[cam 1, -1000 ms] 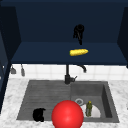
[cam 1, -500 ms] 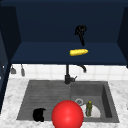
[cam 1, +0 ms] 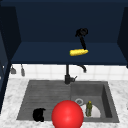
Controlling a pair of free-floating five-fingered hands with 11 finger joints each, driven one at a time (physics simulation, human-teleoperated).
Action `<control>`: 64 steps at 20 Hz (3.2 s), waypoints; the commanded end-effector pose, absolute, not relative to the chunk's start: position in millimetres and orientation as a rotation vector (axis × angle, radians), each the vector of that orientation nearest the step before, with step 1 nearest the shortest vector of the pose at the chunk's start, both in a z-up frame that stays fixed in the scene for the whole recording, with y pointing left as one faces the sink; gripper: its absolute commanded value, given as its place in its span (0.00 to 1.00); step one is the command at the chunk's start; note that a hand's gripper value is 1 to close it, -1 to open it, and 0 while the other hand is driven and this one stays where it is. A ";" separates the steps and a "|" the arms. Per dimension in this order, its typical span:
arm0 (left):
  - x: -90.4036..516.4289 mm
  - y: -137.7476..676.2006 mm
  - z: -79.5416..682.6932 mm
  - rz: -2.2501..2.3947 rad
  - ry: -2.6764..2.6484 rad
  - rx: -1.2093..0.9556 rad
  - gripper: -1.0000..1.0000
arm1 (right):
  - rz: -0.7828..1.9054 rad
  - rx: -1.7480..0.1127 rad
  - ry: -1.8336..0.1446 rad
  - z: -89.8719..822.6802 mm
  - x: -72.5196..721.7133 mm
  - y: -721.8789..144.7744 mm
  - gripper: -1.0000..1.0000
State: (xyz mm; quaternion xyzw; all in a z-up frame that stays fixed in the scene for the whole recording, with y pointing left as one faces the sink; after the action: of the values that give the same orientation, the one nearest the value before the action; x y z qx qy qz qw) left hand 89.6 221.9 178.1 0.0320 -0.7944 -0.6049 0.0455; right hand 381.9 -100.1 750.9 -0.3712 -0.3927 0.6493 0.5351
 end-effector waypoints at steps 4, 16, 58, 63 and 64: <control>89.6 221.9 178.1 -1.847 -2.426 0.098 0.50 | 1.522 -0.912 -0.941 754.1 328.7 -106.0 0.00; 89.6 221.9 178.1 -1.847 -2.426 0.098 0.50 | 1.528 -0.911 -0.939 754.0 231.2 -114.4 0.00; 89.6 221.9 178.1 -1.847 -2.426 0.098 0.50 | 1.447 -1.084 -1.150 691.1 -38.5 -139.1 0.00; 89.6 221.9 178.1 -1.847 -2.426 0.098 0.50 | 1.441 -1.070 -1.194 661.7 -42.1 -156.1 0.00; 89.6 221.9 178.1 -1.847 -2.426 0.098 0.50 | 1.441 -1.069 -1.195 655.3 -42.5 -159.5 0.00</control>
State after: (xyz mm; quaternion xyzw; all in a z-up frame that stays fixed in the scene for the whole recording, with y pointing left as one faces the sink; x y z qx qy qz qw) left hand 89.6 221.9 178.1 0.0320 -0.7944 -0.6049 0.0455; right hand -40.6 -147.5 672.7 -0.4424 -0.4813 0.5946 0.4681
